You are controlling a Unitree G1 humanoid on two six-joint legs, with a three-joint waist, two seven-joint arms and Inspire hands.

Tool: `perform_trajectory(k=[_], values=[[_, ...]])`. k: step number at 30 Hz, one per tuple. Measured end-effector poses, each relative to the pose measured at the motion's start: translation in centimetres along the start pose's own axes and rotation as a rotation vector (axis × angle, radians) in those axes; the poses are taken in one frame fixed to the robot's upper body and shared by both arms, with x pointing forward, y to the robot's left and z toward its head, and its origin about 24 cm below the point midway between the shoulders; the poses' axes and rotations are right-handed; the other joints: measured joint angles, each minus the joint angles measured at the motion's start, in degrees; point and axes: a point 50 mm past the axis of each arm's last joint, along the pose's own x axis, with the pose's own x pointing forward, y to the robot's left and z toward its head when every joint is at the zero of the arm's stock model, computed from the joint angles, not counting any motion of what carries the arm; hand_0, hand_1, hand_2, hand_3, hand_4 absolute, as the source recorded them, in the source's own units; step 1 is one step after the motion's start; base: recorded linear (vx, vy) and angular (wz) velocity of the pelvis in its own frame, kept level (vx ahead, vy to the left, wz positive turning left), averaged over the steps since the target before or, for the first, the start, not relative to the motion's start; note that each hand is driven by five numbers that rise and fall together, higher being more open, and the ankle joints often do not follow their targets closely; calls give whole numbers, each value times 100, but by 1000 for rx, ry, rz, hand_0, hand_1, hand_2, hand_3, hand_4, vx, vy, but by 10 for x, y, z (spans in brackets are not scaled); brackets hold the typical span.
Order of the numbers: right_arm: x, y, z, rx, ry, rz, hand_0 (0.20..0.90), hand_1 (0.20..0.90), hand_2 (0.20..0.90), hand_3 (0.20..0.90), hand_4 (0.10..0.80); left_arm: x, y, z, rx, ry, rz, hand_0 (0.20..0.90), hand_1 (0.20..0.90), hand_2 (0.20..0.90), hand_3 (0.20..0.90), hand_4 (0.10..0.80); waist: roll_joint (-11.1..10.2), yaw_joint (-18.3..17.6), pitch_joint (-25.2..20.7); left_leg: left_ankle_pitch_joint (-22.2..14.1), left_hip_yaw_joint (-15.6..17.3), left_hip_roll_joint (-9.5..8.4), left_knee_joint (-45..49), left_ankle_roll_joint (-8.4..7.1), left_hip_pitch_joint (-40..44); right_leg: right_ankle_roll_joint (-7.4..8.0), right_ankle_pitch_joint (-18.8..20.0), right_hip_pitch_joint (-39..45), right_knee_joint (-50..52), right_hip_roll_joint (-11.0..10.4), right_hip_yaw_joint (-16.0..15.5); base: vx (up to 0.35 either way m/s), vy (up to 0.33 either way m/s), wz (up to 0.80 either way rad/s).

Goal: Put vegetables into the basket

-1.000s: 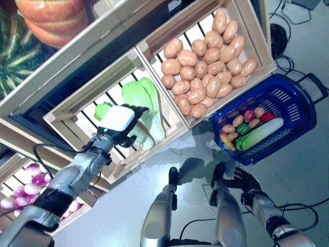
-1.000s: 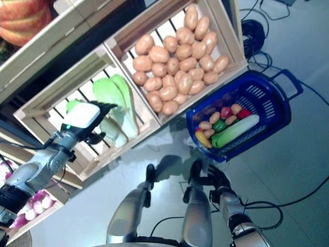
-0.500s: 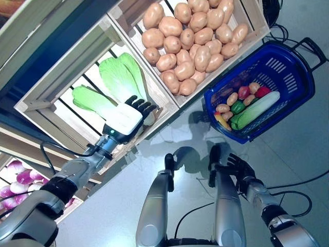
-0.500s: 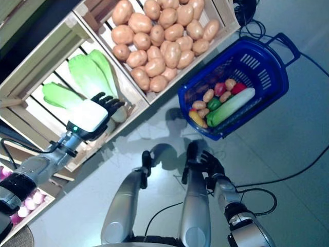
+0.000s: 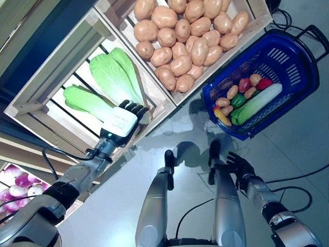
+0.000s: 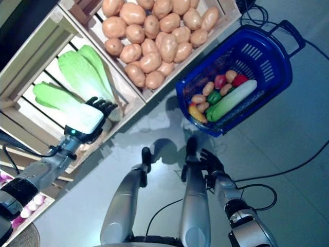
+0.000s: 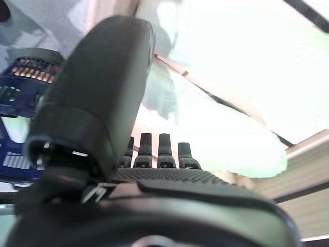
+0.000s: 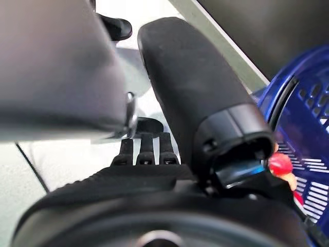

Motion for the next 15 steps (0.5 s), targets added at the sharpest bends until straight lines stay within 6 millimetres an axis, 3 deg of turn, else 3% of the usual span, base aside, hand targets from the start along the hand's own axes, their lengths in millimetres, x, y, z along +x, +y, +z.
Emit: perform_trajectory(k=[15], values=[[1,3,9,0,-27,11,900,900,900,900,800,-27,-20,-2,-4,89,-95,900,900,900,900,800,9,142,-1,33,-66,-5,-183,-54,12,-62,-60,-24,14,-43,-53,3,0,2]])
